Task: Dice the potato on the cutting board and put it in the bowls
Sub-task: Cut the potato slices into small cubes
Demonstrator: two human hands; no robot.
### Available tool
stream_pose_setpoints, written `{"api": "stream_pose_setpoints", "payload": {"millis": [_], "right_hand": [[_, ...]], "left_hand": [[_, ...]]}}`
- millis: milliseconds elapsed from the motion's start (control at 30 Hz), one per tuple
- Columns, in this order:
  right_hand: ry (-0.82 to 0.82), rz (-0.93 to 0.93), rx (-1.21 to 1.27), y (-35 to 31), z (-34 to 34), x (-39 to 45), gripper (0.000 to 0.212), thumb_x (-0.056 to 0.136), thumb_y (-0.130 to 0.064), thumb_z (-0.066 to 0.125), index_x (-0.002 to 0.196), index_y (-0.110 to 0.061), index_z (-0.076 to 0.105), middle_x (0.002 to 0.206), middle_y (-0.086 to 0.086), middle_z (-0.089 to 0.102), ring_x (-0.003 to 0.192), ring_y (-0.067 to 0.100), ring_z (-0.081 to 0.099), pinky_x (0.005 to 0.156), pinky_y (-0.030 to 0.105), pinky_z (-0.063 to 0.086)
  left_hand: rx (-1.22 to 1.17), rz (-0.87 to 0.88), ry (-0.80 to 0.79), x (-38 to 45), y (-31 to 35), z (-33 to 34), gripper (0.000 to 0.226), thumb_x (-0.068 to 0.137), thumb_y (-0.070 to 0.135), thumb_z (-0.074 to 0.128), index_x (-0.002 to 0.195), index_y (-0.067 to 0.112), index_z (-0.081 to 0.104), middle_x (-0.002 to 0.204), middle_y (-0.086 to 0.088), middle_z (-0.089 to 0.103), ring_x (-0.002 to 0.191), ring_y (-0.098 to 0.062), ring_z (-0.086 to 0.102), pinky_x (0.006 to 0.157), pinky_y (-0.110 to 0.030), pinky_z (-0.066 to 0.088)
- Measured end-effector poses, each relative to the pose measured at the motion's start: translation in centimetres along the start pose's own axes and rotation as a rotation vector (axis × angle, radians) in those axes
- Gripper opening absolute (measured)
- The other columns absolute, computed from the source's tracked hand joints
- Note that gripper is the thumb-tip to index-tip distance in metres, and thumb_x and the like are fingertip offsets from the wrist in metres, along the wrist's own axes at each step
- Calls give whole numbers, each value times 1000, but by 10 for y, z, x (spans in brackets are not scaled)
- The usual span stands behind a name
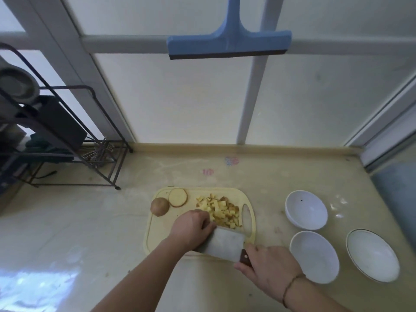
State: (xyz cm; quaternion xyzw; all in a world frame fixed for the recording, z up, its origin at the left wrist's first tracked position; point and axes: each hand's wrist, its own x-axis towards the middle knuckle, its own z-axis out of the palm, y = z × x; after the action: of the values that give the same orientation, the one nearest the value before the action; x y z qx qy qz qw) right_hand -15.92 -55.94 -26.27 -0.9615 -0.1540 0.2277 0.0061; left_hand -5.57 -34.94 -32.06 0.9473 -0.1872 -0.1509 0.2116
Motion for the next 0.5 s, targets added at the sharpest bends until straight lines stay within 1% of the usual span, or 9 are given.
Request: {"api": "stream_pose_setpoints", "payload": {"millis": [67, 100, 200, 267, 333, 400, 433, 467, 500], "right_hand": [[-6, -1, 41, -1, -3, -3, 99, 72, -78, -9, 131, -20, 45, 120, 8, 69, 106, 33, 69, 71, 40, 37], [-10, 5, 62, -1, -4, -5, 103, 69, -81, -10, 130, -20, 45, 121, 9, 69, 106, 33, 68, 71, 40, 37], [-23, 13, 80, -2, -8, -8, 121, 54, -86, -25, 127, -21, 46, 119, 8, 69, 105, 33, 68, 70, 40, 36], [-43, 21, 100, -2, -11, -10, 121, 49, -81, -26, 126, -21, 47, 118, 8, 69, 104, 33, 68, 70, 40, 37], [-56, 44, 137, -1, -14, -12, 118, 48, -78, -23, 125, -22, 47, 119, 7, 69, 105, 32, 67, 71, 40, 36], [-43, 48, 173, 1, -12, -12, 110, 56, -81, -17, 124, -24, 48, 119, 5, 69, 106, 30, 67, 72, 38, 36], [-32, 52, 203, 2, -10, -11, 104, 62, -84, -12, 124, -26, 48, 119, 4, 70, 107, 28, 67, 73, 38, 37], [-33, 70, 252, 3, -10, -11, 101, 64, -88, -8, 123, -28, 49, 119, 3, 70, 108, 26, 67, 74, 37, 40], [-39, 88, 295, 3, -10, -10, 105, 58, -93, -9, 121, -32, 50, 117, 0, 70, 107, 23, 68, 78, 37, 44]], "left_hand": [[-1, 5, -11, 3, 1, -3, 31, 96, 43, 56, 75, 22, 49, 78, 7, 51, 75, -15, 49, 68, -33, 44], [3, 17, -25, 4, 1, -6, 30, 96, 43, 56, 76, 22, 50, 78, 7, 51, 76, -15, 49, 68, -32, 43], [3, 81, -121, 8, -1, -22, 27, 95, 41, 61, 79, 20, 56, 79, 6, 54, 74, -14, 49, 64, -29, 36], [-98, 72, -184, 13, -7, -35, 26, 95, 38, 64, 76, 21, 58, 75, 8, 57, 70, -12, 53, 62, -26, 41], [-174, 3, -122, 21, -18, -46, 24, 96, 36, 64, 77, 21, 62, 75, 9, 60, 68, -9, 55, 63, -23, 44], [-138, -81, 41, 30, -36, -55, 12, 95, 32, 65, 92, 21, 67, 90, 7, 62, 85, -15, 60, 70, -25, 44], [-74, -115, 88, 34, -45, -59, 17, 92, 31, 67, 106, 20, 66, 105, 4, 62, 100, -20, 60, 78, -27, 45], [16, -148, 77, 37, -55, -62, 34, 90, 33, 69, 121, 20, 62, 121, 1, 58, 114, -24, 55, 89, -30, 45], [106, -181, 20, 39, -62, -64, 53, 88, 37, 71, 135, 23, 53, 136, 0, 51, 125, -26, 48, 100, -34, 43]]}}
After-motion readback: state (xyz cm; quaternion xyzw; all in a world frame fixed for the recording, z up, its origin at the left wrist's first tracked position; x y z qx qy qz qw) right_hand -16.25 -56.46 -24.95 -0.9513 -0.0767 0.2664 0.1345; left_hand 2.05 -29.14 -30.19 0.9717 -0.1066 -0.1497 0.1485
